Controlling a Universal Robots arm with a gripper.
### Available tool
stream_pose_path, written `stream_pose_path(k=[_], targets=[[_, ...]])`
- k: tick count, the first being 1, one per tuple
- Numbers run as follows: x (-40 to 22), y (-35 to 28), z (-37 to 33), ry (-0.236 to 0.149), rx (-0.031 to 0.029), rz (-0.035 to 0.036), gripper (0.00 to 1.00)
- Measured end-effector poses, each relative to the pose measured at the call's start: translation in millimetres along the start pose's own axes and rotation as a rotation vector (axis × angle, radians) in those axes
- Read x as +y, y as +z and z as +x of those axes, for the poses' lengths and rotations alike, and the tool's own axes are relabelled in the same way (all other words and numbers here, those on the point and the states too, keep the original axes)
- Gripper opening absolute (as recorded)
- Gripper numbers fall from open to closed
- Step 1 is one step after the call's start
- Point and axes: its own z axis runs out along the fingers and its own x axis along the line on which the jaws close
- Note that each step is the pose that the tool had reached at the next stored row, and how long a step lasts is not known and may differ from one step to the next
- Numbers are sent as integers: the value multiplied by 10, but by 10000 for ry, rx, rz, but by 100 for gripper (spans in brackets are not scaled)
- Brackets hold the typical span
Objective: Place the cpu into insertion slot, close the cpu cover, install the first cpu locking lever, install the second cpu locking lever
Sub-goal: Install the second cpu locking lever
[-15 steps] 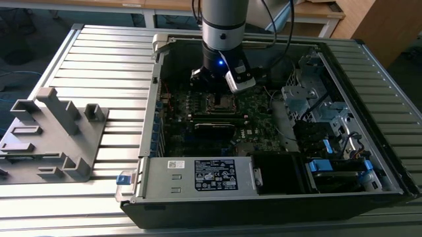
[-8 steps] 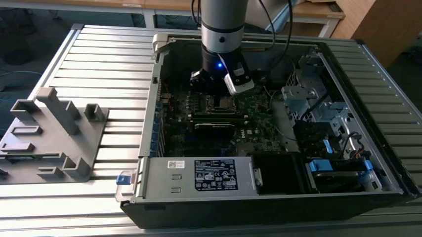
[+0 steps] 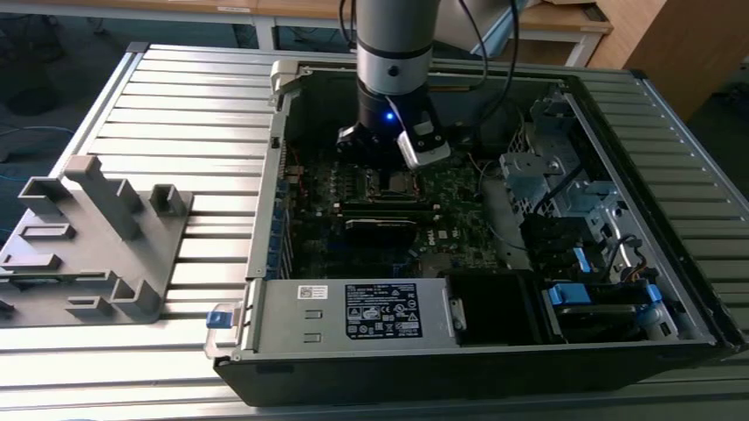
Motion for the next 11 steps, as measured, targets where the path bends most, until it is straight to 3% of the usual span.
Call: stream_pose_path(k=[11], targets=[[-7,69,50,-2,2,4,11]])
